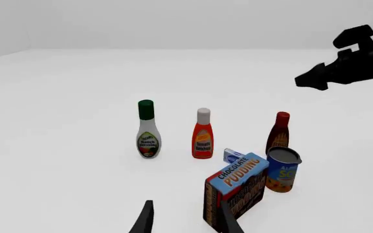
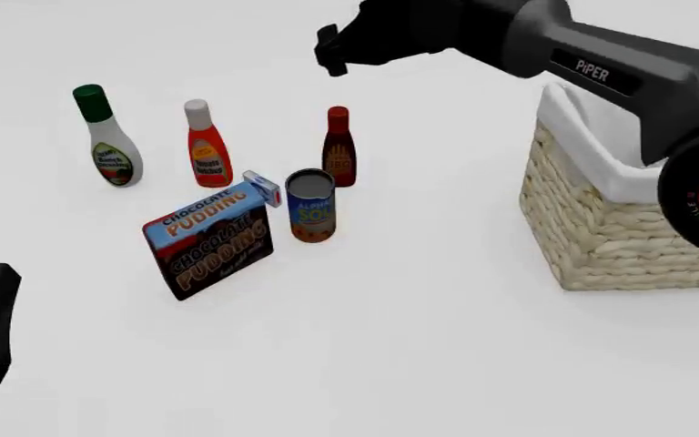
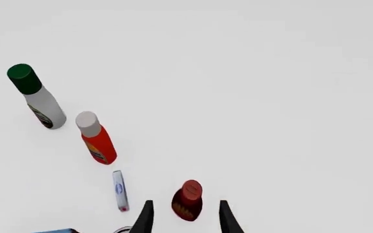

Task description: Pick the bbq sauce and place it in the basket.

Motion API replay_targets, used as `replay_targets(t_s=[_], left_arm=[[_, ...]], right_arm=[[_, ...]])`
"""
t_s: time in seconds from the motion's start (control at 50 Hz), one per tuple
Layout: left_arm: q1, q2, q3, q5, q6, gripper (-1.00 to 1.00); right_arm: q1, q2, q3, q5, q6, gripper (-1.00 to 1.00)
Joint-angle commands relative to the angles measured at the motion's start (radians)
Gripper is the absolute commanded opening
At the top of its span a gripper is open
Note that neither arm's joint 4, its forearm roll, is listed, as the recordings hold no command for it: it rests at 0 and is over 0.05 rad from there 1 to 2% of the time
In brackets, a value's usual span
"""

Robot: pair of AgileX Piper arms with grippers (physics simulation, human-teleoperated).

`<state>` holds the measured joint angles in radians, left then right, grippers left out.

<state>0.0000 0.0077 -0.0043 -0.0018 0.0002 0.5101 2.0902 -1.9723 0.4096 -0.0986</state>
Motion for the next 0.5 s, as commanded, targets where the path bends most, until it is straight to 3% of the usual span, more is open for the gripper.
replay_targets(t_s=[0.02,0.22,0.5], left_arm=[[0.000,0.000,0.000,0.000,0.000,1.00],[0.000,0.000,0.000,0.000,0.000,1.00],[0.000,0.000,0.000,0.000,0.000,1.00]], right_arm=[[-0.003,0.126,-0.136,0.043,-0.003,1.00],[-0.017,0.230,-0.248,0.082,-0.013,1.00],[-0.019,0.306,-0.317,0.104,-0.023,1.00]])
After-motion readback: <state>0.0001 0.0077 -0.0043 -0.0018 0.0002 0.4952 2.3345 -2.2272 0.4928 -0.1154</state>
